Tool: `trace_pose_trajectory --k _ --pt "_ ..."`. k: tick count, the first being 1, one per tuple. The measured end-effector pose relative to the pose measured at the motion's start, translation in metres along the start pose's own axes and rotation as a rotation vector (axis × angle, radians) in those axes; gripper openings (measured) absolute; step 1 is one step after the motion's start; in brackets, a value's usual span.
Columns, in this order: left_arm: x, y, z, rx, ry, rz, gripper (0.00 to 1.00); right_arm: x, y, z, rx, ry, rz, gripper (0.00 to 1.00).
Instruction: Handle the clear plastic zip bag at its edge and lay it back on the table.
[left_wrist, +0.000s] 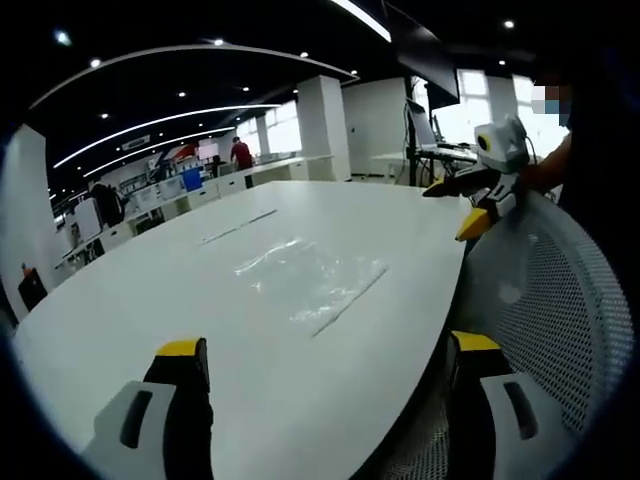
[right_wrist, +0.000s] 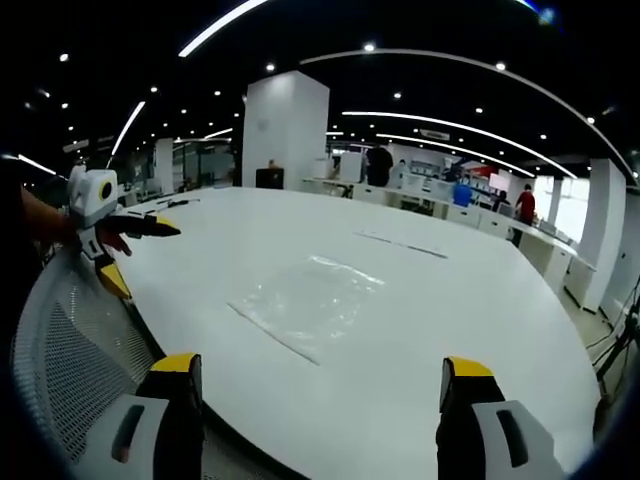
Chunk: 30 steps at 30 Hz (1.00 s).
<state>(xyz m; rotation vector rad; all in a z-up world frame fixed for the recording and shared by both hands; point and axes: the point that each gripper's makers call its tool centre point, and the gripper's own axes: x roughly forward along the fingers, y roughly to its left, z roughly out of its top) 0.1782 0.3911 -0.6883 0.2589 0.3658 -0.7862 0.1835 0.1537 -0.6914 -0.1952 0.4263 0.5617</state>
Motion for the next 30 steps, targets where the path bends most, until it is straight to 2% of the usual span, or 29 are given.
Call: trace_pose_trajectory --k 7,13,19,30 --pt "0.003 -0.002 0.001 0.057 0.039 -0.035 0.92 0.000 0.000 -0.001 -0.004 0.006 0.001 1.00" --pt "0.009 0.005 0.005 0.098 0.048 -0.043 0.88 -0.001 -0.002 -0.002 -0.003 0.003 0.000 1.00" --pt "0.013 0.009 0.003 0.150 0.074 -0.073 0.80 -0.001 -0.002 -0.003 -0.007 0.007 0.000 0.99" --pt "0.026 0.004 0.008 0.273 0.113 -0.126 0.73 0.000 -0.001 -0.004 -0.012 0.020 0.001 0.97"
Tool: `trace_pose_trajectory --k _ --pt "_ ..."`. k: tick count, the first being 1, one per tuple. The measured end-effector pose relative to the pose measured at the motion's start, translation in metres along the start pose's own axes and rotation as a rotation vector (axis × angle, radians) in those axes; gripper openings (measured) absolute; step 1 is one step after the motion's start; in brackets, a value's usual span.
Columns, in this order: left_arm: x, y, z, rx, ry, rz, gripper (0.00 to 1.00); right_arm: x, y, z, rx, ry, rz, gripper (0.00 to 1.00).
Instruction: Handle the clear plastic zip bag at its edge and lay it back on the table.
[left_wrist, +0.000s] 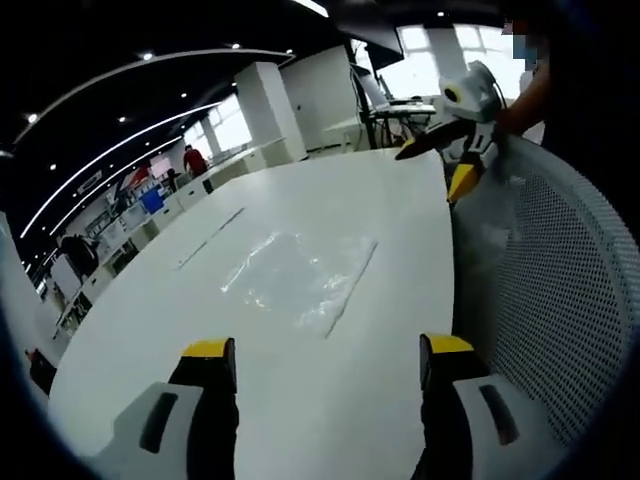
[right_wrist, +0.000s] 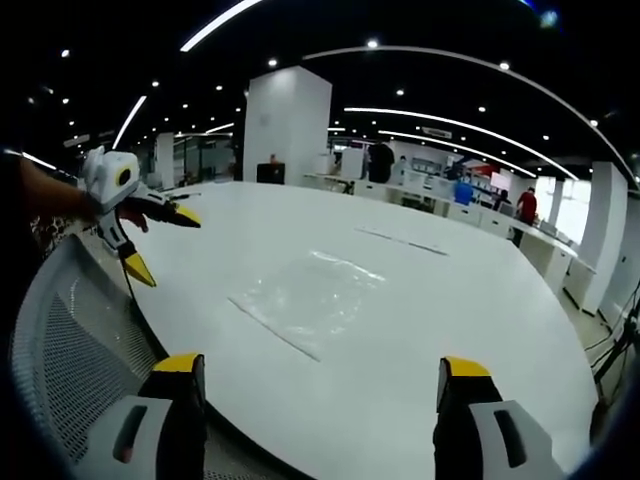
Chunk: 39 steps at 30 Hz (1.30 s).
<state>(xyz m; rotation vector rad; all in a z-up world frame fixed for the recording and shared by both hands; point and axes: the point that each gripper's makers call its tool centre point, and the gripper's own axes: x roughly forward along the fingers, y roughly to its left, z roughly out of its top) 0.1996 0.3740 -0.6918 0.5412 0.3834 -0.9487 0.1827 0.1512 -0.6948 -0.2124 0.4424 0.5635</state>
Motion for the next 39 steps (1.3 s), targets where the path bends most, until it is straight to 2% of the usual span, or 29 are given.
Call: trace_pose_trajectory --k 15,28,32,39 --pt "0.017 0.006 -0.004 0.079 0.045 -0.059 0.63 0.000 0.002 0.000 0.001 0.008 0.004 0.93" --pt "0.029 0.011 -0.002 0.127 0.060 -0.078 0.62 0.000 0.002 -0.002 0.004 0.014 0.010 0.92" --pt "0.035 0.013 -0.002 0.166 0.072 -0.086 0.61 0.001 0.002 -0.003 0.003 0.016 0.011 0.92" --pt "0.045 0.013 -0.002 0.203 0.088 -0.122 0.59 0.001 0.003 -0.004 0.003 0.025 0.012 0.91"
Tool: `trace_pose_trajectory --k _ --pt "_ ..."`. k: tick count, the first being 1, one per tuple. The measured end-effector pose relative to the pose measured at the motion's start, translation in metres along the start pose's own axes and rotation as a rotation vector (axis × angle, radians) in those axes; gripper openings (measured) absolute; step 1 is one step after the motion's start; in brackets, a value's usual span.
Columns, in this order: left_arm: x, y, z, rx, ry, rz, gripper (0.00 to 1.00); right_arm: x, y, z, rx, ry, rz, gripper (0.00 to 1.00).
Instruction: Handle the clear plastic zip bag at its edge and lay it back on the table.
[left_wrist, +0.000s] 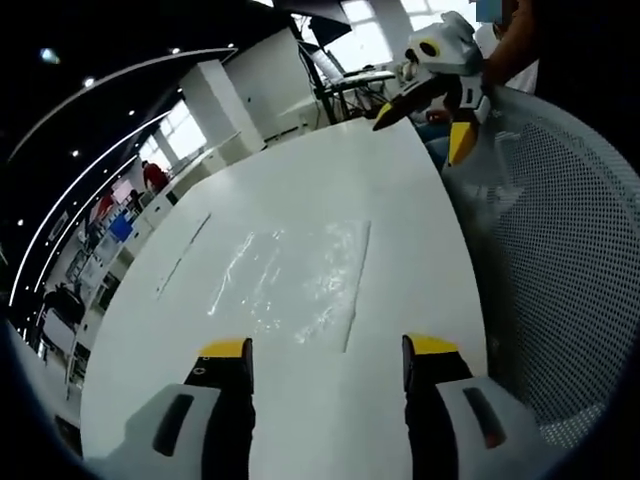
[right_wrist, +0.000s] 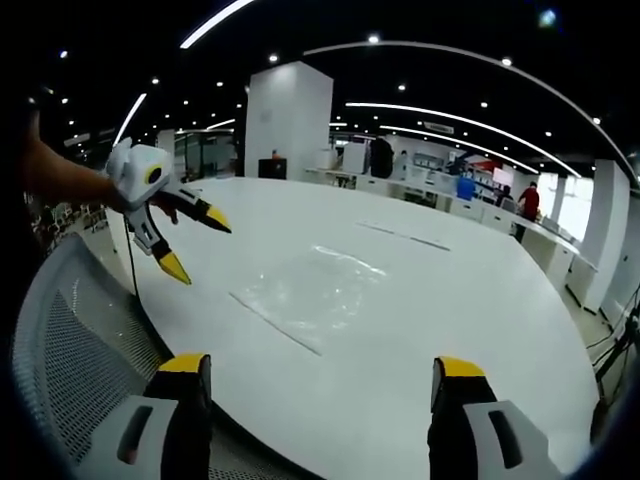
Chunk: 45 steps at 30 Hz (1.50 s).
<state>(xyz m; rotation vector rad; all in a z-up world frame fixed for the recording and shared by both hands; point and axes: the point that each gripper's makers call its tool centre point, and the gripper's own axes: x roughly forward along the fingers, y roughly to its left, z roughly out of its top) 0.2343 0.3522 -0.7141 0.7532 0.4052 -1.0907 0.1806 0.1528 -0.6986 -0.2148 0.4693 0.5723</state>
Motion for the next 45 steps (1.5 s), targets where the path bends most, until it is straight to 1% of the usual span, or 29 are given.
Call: trace_pose_trajectory --k 8,13,20,22,25,28,34,42,45 --pt "0.008 0.000 -0.002 0.018 0.012 -0.031 0.54 0.000 -0.001 -0.001 0.001 0.004 0.000 0.90" --pt "0.013 0.000 -0.004 0.027 0.021 -0.054 0.47 0.000 -0.001 -0.002 -0.002 0.006 0.002 0.89" --pt "0.020 -0.003 -0.004 0.045 0.034 -0.107 0.36 0.000 0.000 -0.001 -0.003 0.007 -0.002 0.88" --pt "0.023 -0.003 -0.004 0.045 0.038 -0.118 0.34 0.000 0.000 0.000 -0.002 0.006 -0.002 0.87" --pt "0.027 -0.002 -0.007 0.032 0.058 -0.128 0.34 -0.001 0.000 0.000 -0.002 0.007 -0.002 0.87" --pt "0.030 -0.003 -0.009 0.022 0.073 -0.152 0.29 -0.001 0.000 0.000 0.000 0.002 -0.004 0.87" --pt "0.034 -0.004 -0.010 0.033 0.079 -0.186 0.22 -0.001 -0.001 0.000 0.000 0.003 -0.003 0.86" --pt "0.042 -0.007 -0.016 0.027 0.106 -0.235 0.18 0.000 -0.002 -0.001 -0.002 0.002 -0.008 0.86" --pt "0.045 -0.006 -0.018 0.018 0.119 -0.239 0.20 0.000 -0.001 0.000 -0.002 0.005 -0.008 0.85"
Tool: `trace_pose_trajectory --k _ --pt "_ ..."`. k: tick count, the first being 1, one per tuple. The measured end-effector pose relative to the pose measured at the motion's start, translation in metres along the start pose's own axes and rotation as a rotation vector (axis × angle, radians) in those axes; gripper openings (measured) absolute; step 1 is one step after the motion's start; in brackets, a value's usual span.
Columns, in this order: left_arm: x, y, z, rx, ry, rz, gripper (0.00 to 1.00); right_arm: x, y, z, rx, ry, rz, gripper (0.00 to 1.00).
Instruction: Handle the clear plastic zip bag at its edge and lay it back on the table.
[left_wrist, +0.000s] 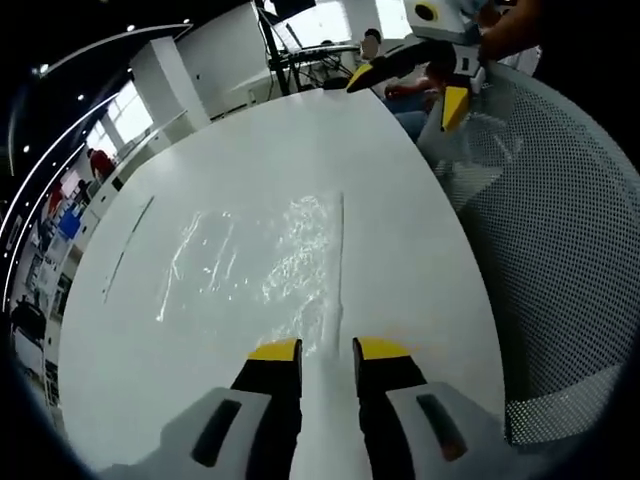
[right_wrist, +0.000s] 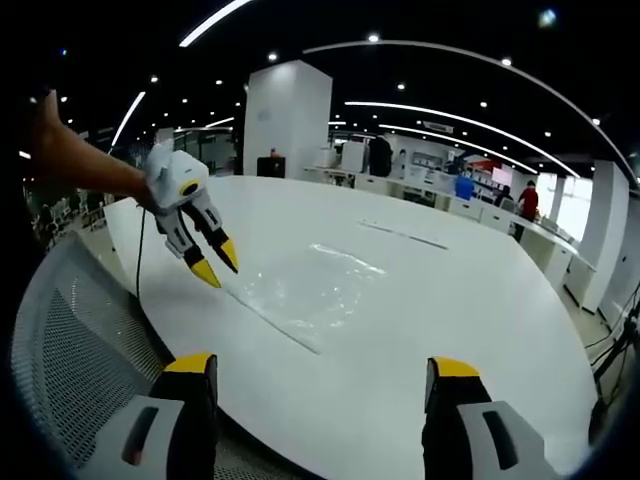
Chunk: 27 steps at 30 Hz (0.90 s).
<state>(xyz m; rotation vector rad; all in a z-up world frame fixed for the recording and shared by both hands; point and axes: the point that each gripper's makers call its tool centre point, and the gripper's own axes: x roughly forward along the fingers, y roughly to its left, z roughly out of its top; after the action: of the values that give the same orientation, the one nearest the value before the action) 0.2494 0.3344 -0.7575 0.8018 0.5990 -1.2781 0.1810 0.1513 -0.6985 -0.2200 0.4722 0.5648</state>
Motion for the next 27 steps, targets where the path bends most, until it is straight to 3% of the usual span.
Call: trace_pose_trajectory --k 7,18,27 --pt "0.007 0.002 -0.001 -0.052 0.016 -0.032 0.22 0.000 0.000 -0.002 -0.001 0.010 0.000 0.84" --pt "0.016 0.000 -0.005 -0.064 0.050 -0.081 0.21 0.001 -0.002 -0.003 0.000 0.014 -0.006 0.84" --pt "0.019 -0.001 -0.007 -0.113 0.042 -0.104 0.17 0.001 -0.003 -0.004 0.002 0.016 -0.008 0.84"
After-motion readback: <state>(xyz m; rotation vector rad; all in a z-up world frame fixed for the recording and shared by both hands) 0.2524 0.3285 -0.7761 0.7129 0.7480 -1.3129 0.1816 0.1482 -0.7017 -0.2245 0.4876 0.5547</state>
